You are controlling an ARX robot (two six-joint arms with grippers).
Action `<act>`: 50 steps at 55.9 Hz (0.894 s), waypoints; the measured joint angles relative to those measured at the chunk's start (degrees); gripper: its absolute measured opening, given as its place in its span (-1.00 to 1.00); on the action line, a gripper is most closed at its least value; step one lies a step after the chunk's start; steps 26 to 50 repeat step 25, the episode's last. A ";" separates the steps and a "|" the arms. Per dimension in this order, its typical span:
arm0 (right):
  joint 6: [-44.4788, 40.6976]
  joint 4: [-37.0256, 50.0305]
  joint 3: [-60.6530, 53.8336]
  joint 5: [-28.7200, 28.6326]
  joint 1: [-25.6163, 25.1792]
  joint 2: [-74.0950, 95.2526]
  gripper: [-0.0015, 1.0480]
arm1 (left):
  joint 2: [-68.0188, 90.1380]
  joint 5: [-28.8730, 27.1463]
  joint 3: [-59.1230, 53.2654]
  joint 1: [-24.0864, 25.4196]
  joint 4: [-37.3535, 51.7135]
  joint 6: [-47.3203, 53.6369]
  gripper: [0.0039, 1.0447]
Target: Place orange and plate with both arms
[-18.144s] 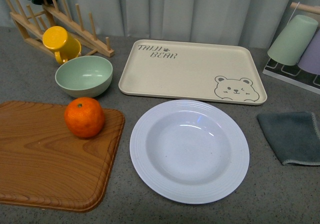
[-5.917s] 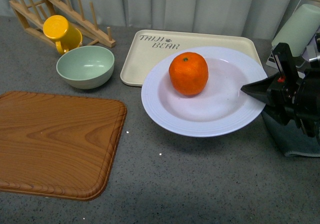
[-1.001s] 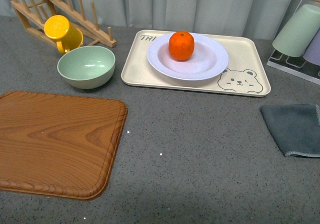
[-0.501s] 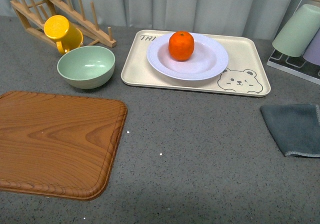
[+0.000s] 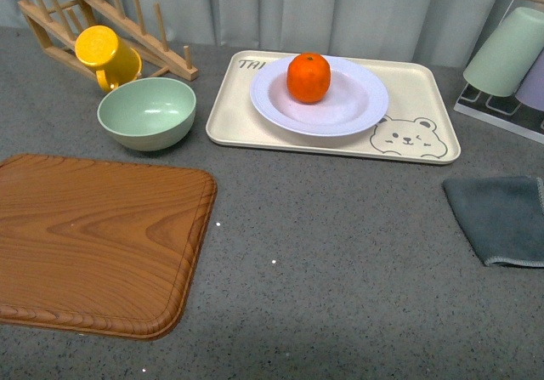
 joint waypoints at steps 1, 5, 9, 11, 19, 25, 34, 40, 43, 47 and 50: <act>0.00 0.00 0.00 0.00 0.00 0.00 0.83 | 0.00 0.00 0.00 0.00 0.00 0.00 0.88; 0.00 0.00 0.00 0.00 0.00 0.00 0.83 | 0.00 0.00 0.00 0.00 0.00 0.00 0.88; 0.00 0.00 0.00 0.00 0.00 0.00 0.83 | 0.00 0.00 0.00 0.00 0.00 0.00 0.88; 0.00 0.00 0.00 0.00 0.00 0.00 0.83 | 0.00 0.00 0.00 0.00 0.00 0.00 0.88; 0.00 0.00 0.00 0.00 0.00 0.00 0.83 | 0.00 0.00 0.00 0.00 0.00 0.00 0.88; 0.00 0.00 0.00 0.00 0.00 0.00 0.83 | 0.00 0.00 0.00 0.00 0.00 0.00 0.88; 0.00 0.00 0.00 0.00 0.00 0.00 0.83 | 0.00 0.00 0.00 0.00 0.00 0.00 0.88; 0.00 0.00 0.00 0.00 0.00 0.00 0.83 | 0.00 0.00 0.00 0.00 0.00 0.00 0.88; 0.00 0.00 0.00 0.00 0.00 0.00 0.83 | 0.00 0.00 0.00 0.00 0.00 0.00 0.88; 0.00 0.00 0.00 0.00 0.00 0.00 0.83 | 0.00 0.00 0.00 0.00 0.00 0.00 0.88; 0.00 0.00 0.00 0.00 0.00 0.00 0.83 | 0.00 0.00 0.00 0.00 0.00 0.00 0.88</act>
